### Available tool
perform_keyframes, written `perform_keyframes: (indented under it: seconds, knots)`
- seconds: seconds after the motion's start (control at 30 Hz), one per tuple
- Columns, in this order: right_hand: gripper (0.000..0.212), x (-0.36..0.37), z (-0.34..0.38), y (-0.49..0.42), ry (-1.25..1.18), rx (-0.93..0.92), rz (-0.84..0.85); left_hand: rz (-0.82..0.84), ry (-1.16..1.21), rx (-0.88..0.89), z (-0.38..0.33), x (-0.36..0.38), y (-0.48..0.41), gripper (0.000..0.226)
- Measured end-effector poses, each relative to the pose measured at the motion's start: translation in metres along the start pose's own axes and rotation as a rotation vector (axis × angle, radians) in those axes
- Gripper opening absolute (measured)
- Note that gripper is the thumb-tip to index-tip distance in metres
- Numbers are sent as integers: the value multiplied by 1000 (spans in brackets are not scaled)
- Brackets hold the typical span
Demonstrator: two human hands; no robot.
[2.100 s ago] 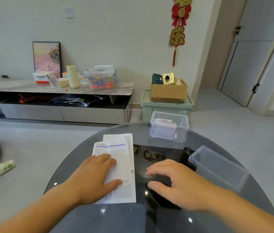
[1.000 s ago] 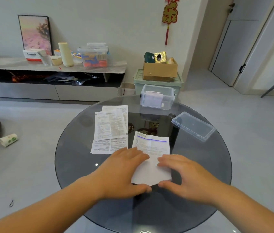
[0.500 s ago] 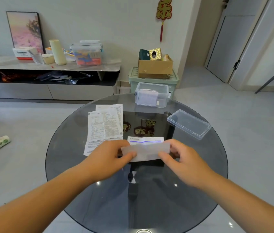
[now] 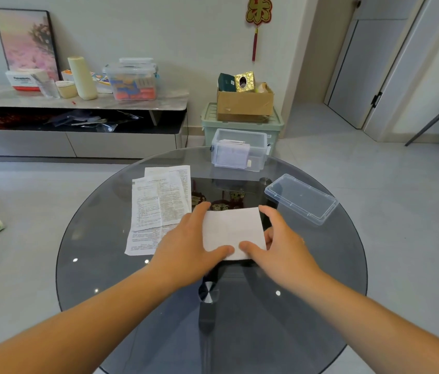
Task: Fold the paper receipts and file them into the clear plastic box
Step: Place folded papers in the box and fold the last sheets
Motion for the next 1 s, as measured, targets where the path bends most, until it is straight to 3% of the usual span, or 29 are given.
perform_keyframes:
  seconds: [0.13,0.27,0.37,0.5,0.57,0.63,0.7,0.87,1.0]
  knots:
    - [64,-3,-6,-2,-94,35,37,36,91,-27,7,-5,2,117]
    - [31,-7,-6,-4,-84,18,69,77,30,14,7,-5,2,104]
    - [34,-5,-2,-3,-73,26,65,88,7,29,4,-5,-2,99]
    - [35,0,-1,-2,24,44,23,80,1,-19,2,-5,-4,118]
    - [47,-3,1,0,59,70,-17,91,-22,-16,0,-4,-4,119]
    - [73,-5,3,2,105,67,-27,109,-34,-2,0,-1,-4,111]
    - [83,-3,6,4,169,45,-14,139,-75,18,-2,2,-2,95]
    - [49,3,10,8,354,45,6,183,-241,18,-5,9,2,65]
    - [47,6,8,9,416,52,-47,210,-275,11,-4,11,3,55]
Point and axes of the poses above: each hand's wrist, its own y-axis away from the middle knuckle, its own x-axis out of the palm, z = x × y, the point moved 5 cm from there along -y, towards the middle knuckle, and after that the axes turned 7 degrees about x, right-handed, at the moved point
